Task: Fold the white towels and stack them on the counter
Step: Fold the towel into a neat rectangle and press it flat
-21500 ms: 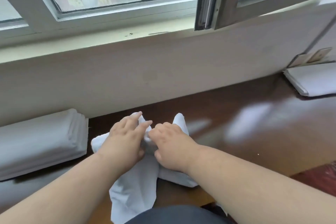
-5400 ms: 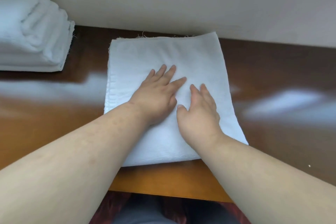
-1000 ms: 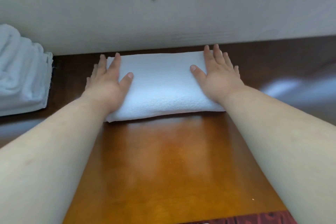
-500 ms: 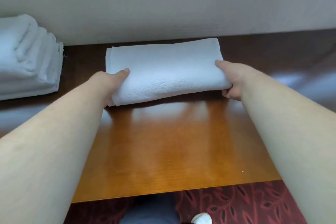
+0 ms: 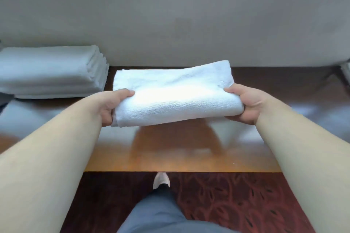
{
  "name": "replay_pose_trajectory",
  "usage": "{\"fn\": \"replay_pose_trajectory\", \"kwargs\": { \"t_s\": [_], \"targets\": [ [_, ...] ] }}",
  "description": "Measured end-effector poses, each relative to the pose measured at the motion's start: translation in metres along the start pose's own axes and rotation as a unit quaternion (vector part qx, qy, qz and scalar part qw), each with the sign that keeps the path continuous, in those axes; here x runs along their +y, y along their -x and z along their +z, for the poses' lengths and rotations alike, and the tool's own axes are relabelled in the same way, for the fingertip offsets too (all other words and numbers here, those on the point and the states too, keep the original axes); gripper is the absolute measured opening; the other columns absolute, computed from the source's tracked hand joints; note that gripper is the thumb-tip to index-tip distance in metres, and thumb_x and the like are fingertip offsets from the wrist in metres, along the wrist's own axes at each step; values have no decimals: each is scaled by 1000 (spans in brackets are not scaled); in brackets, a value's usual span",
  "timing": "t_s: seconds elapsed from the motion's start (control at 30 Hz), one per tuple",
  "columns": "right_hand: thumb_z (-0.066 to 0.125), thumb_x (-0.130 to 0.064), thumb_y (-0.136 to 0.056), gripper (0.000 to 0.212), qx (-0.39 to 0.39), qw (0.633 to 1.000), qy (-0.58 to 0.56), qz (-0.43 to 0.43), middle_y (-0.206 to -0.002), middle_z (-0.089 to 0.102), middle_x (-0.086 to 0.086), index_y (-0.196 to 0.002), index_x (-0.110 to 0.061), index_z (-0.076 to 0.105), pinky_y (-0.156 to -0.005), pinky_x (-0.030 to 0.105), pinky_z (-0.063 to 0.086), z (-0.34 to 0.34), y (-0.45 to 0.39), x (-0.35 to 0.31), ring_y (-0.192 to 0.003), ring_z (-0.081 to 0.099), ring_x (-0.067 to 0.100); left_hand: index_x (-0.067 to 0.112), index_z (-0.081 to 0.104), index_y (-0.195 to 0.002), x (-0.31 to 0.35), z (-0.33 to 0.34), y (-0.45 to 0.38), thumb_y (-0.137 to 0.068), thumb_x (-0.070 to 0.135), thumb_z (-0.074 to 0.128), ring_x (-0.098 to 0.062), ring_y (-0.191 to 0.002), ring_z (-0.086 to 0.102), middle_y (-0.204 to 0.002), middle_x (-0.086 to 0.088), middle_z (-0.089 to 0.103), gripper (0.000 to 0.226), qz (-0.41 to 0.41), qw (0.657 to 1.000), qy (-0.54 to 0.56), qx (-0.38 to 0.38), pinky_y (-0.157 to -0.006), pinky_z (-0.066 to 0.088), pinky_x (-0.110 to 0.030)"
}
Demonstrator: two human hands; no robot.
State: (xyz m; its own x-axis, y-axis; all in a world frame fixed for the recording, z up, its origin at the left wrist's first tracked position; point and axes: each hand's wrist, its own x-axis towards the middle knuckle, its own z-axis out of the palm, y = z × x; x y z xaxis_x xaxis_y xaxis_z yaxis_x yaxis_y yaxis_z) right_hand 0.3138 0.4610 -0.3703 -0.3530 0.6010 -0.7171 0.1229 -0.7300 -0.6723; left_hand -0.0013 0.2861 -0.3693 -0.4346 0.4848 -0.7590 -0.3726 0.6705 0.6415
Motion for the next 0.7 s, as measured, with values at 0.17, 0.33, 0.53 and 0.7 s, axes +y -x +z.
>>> {"fn": "replay_pose_trajectory", "kwargs": {
  "t_s": [0.17,0.33,0.53,0.7],
  "targets": [
    [59,-19,-88,22,-72,996,48,-18,-81,75,6,-109,-17,61,-53,42,57,29,78,-6,-64,72,24,16,62,-97,-5,-46,110,-89,32,67,-18,-52,69,-69,0,73,19,43,998,14,34,-40,51,-30],
    [58,-15,-86,28,-107,993,42,-13,-83,75,11,-114,-15,59,-58,44,58,84,128,-8,-66,72,27,13,63,-101,2,-98,171,-87,27,71,-22,-57,71,-73,-4,74,22,53,997,16,59,-44,54,-35],
    [42,-28,-94,33,-176,979,71,-71,-98,71,13,-114,-10,62,-67,37,55,180,138,-37,-76,72,28,16,64,-104,39,-186,174,-86,26,71,-24,-68,72,-83,-7,75,21,92,992,33,74,-63,60,-45],
    [42,-46,-100,45,-166,983,24,-81,-104,75,11,-115,-11,65,-58,40,59,283,104,-50,-84,74,28,15,66,-101,85,-279,142,-87,26,71,-24,-60,71,-79,-8,75,19,108,991,30,77,-44,55,-41]
  ]
}}
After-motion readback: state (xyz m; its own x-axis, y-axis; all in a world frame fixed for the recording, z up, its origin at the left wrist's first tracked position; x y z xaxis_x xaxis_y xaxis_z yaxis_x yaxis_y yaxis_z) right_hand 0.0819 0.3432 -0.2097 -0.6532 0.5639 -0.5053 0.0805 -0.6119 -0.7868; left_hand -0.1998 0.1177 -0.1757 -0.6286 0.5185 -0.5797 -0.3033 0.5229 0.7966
